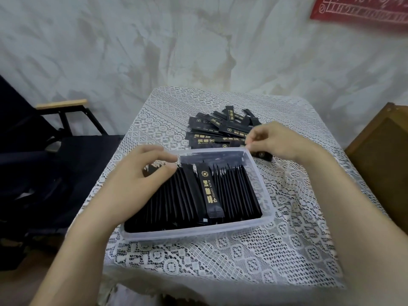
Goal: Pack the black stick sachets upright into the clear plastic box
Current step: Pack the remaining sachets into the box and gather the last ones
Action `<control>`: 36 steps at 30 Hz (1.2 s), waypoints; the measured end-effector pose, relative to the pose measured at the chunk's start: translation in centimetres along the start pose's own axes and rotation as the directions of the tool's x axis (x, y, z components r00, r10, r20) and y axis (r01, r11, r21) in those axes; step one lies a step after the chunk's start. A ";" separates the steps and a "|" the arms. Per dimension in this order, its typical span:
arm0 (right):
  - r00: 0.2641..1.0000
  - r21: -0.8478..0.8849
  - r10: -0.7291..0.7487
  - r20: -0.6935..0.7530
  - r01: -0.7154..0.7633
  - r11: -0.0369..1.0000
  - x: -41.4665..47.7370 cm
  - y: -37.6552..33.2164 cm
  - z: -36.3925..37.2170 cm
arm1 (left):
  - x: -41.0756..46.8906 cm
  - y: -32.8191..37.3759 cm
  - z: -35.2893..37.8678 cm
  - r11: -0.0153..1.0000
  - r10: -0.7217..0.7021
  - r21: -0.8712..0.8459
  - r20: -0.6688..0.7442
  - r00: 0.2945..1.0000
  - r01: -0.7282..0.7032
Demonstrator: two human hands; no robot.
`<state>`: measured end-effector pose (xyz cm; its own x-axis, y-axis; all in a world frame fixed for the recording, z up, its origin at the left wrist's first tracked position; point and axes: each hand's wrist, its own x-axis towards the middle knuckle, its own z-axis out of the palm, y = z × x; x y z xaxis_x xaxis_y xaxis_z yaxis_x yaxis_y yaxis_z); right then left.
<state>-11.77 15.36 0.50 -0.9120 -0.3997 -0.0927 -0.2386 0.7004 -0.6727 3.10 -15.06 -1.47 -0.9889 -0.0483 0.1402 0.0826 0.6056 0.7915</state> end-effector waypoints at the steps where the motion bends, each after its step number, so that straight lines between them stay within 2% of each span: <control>1: 0.999 0.028 -0.018 -0.032 0.019 0.999 0.6 -0.4 -0.2 | -0.1 0.0 0.0 1.000 0.002 0.030 0.004 1.000 -0.002; 6: 0.999 -0.163 -0.008 0.048 0.016 0.986 4.3 -1.2 1.9 | -0.2 0.1 -0.2 0.999 0.008 0.047 0.002 1.000 -0.009; 12: 0.988 -0.307 0.046 0.151 0.003 0.952 5.1 -1.3 1.8 | -0.1 0.0 0.1 1.000 0.013 0.025 -0.025 1.000 -0.012; 26: 0.996 -0.101 0.017 0.091 -0.007 0.995 2.8 0.1 1.4 | -0.2 0.1 0.4 0.998 0.014 0.063 -0.059 0.998 -0.010; 31: 0.990 -0.132 -0.020 0.140 0.039 0.990 2.6 0.0 1.2 | -0.2 0.3 0.4 0.998 0.000 0.060 -0.059 0.998 0.004; 36: 0.980 -0.190 0.011 0.198 0.027 0.981 2.7 -0.2 0.8 | -0.3 0.3 0.4 0.998 -0.002 0.058 -0.055 0.998 0.005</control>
<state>-13.93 13.66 -0.22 -0.8302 -0.5013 -0.2440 -0.3223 0.7886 -0.5237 3.34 -14.59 -1.48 -0.9809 -0.0930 0.1710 0.0703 0.6500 0.7566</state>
